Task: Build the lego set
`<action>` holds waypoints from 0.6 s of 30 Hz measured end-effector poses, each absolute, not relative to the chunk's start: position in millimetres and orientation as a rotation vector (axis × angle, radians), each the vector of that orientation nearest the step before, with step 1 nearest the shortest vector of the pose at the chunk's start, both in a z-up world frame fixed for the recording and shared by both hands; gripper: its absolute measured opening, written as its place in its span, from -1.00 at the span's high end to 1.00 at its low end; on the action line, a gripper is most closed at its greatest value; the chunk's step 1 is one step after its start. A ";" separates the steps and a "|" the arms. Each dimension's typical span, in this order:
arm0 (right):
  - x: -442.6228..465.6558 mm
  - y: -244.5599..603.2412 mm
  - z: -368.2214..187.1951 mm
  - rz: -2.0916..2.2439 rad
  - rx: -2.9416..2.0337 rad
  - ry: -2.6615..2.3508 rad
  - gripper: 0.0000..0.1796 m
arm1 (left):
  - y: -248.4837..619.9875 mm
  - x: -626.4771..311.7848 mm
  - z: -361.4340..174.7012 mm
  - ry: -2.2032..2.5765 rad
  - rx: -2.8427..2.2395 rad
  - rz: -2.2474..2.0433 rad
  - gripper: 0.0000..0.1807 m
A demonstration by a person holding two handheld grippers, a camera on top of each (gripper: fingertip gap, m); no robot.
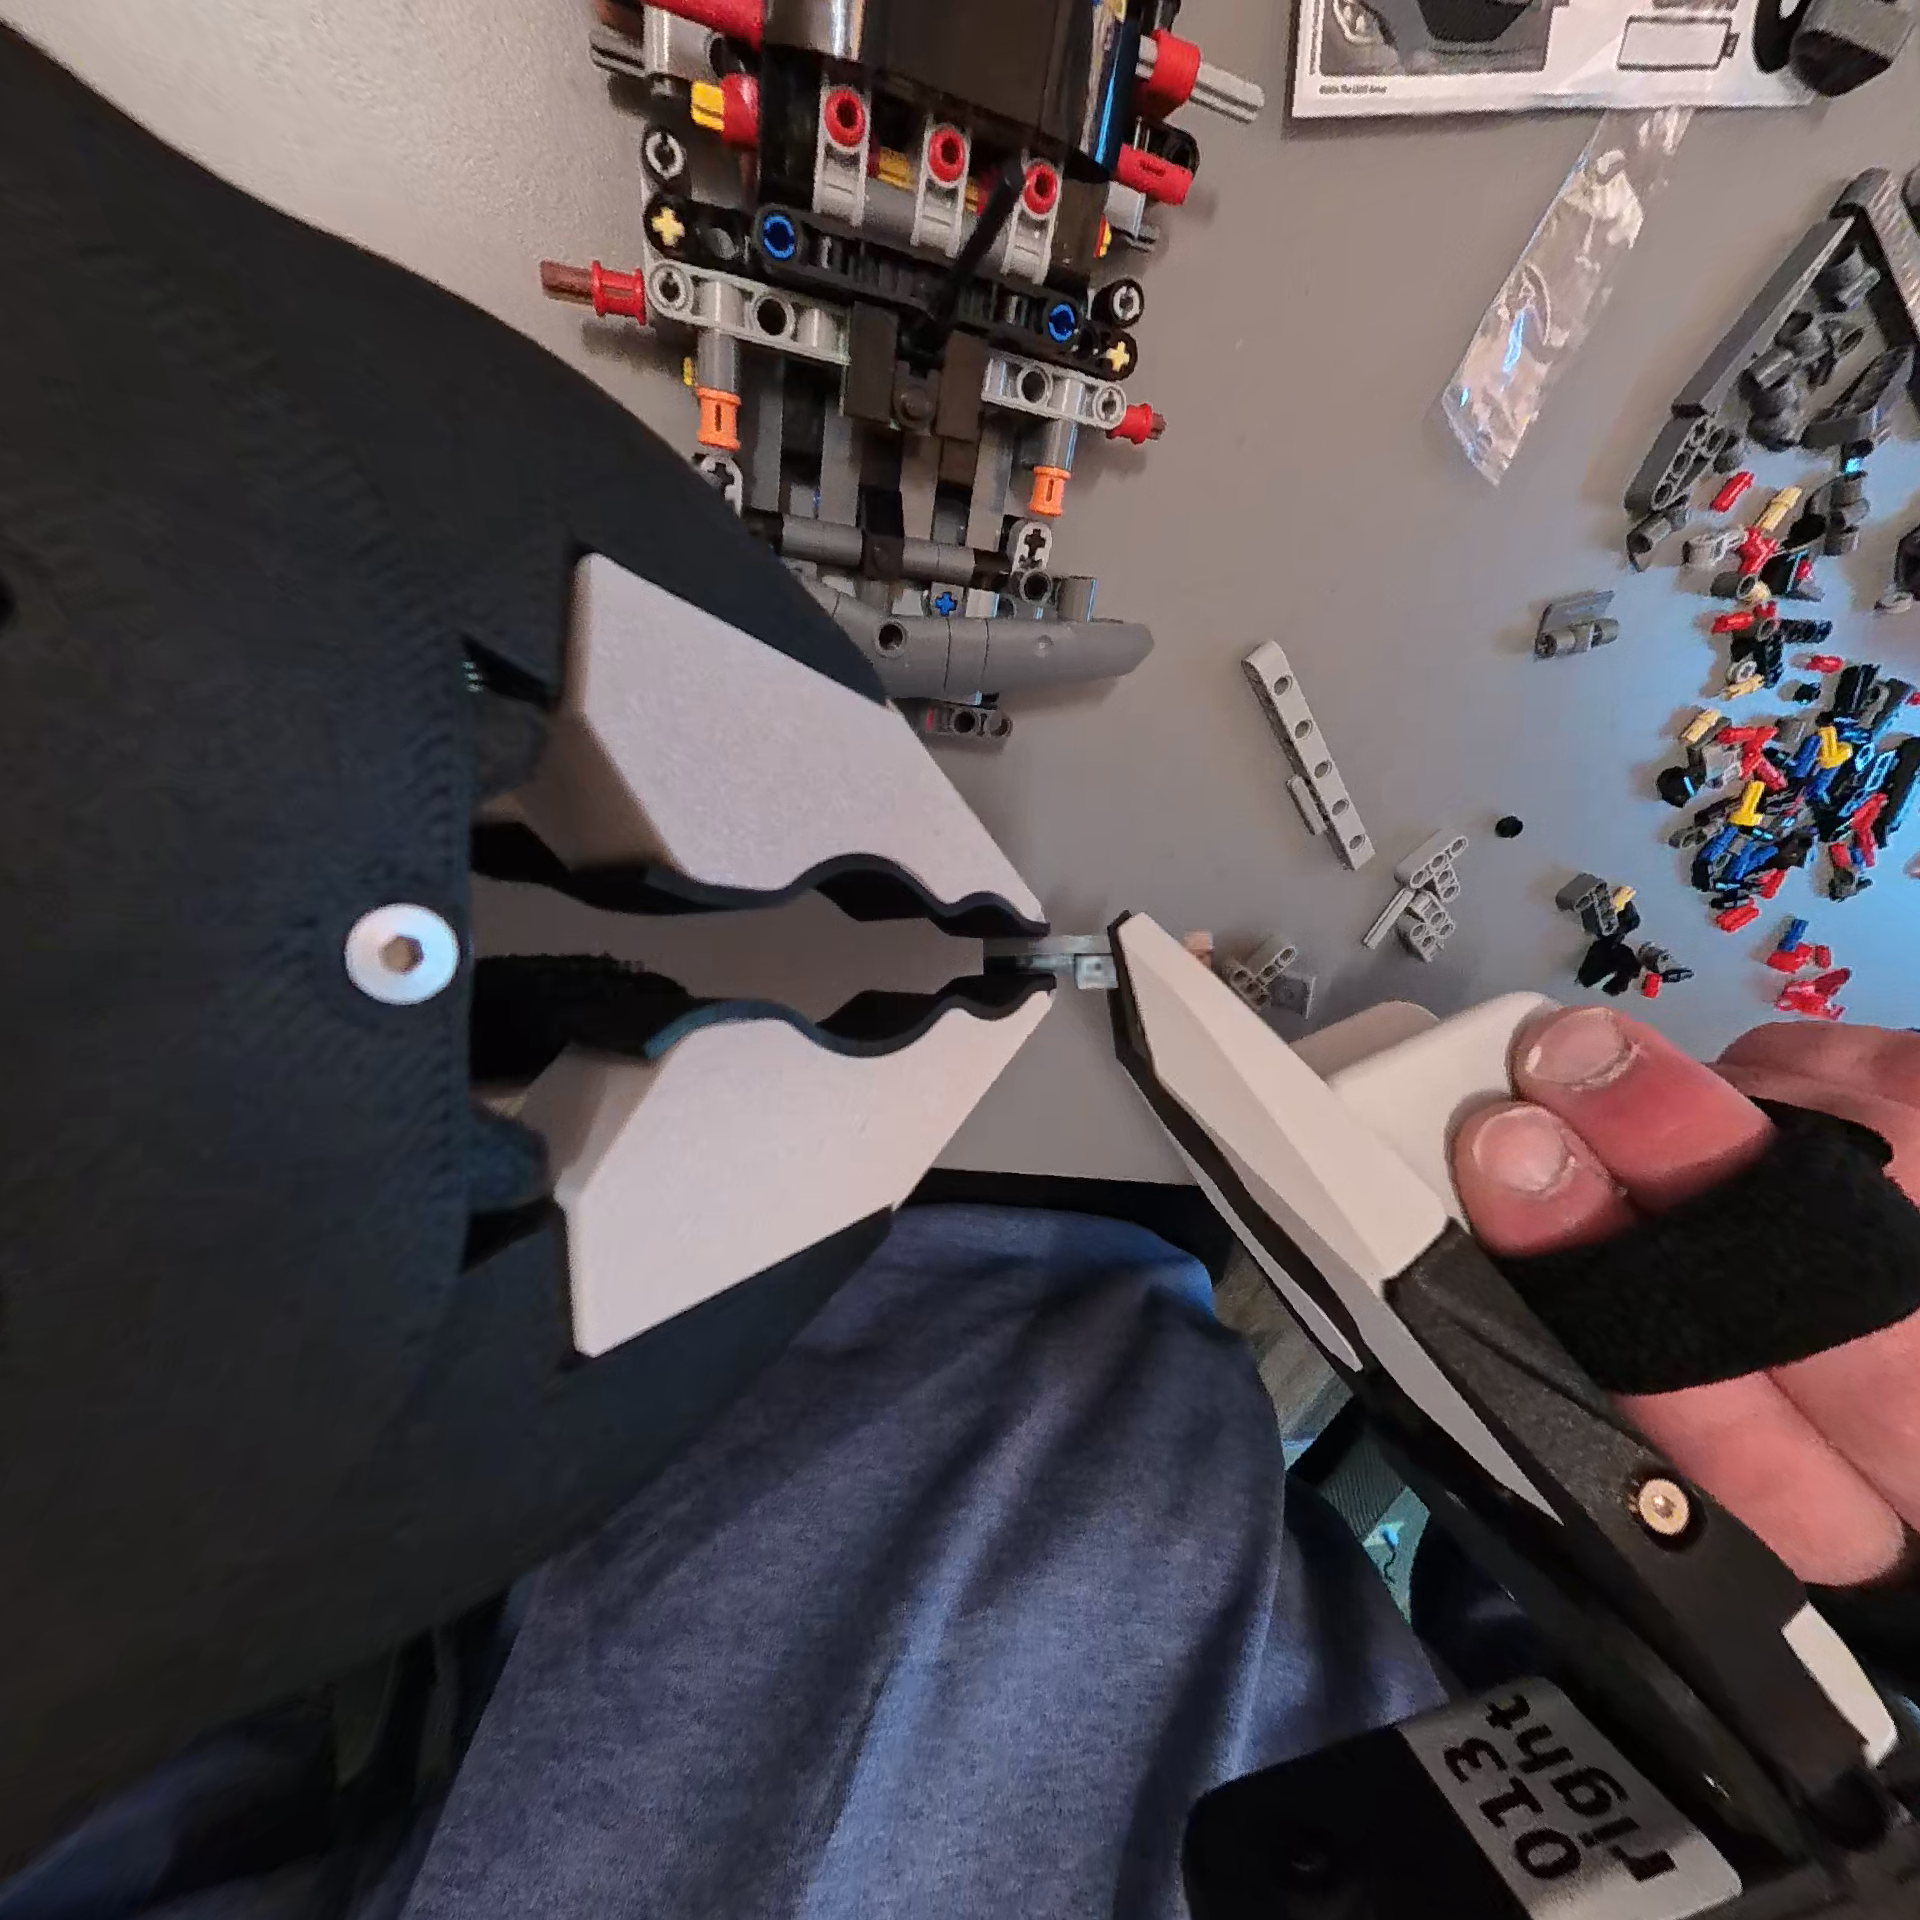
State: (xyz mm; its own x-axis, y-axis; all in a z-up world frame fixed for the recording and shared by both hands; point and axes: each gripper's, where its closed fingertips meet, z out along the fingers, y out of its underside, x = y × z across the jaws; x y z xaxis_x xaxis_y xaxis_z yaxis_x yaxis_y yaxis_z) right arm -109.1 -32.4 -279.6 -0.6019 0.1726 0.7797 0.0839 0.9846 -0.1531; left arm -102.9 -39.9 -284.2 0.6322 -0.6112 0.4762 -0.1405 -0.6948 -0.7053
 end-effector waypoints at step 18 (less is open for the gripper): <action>-138.9 5.6 -262.8 0.445 -0.603 -2.204 0.86 | -17.8 -159.2 -229.8 0.385 -1.983 -0.641 0.74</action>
State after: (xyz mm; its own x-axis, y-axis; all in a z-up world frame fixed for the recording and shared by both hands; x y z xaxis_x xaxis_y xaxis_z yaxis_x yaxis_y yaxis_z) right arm -138.9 5.6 -262.8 -0.5737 0.5525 0.6047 0.2748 0.8253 -0.4934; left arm -159.2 -17.8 -229.8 0.8104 -0.5168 0.2759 -0.0002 -0.4712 -0.8820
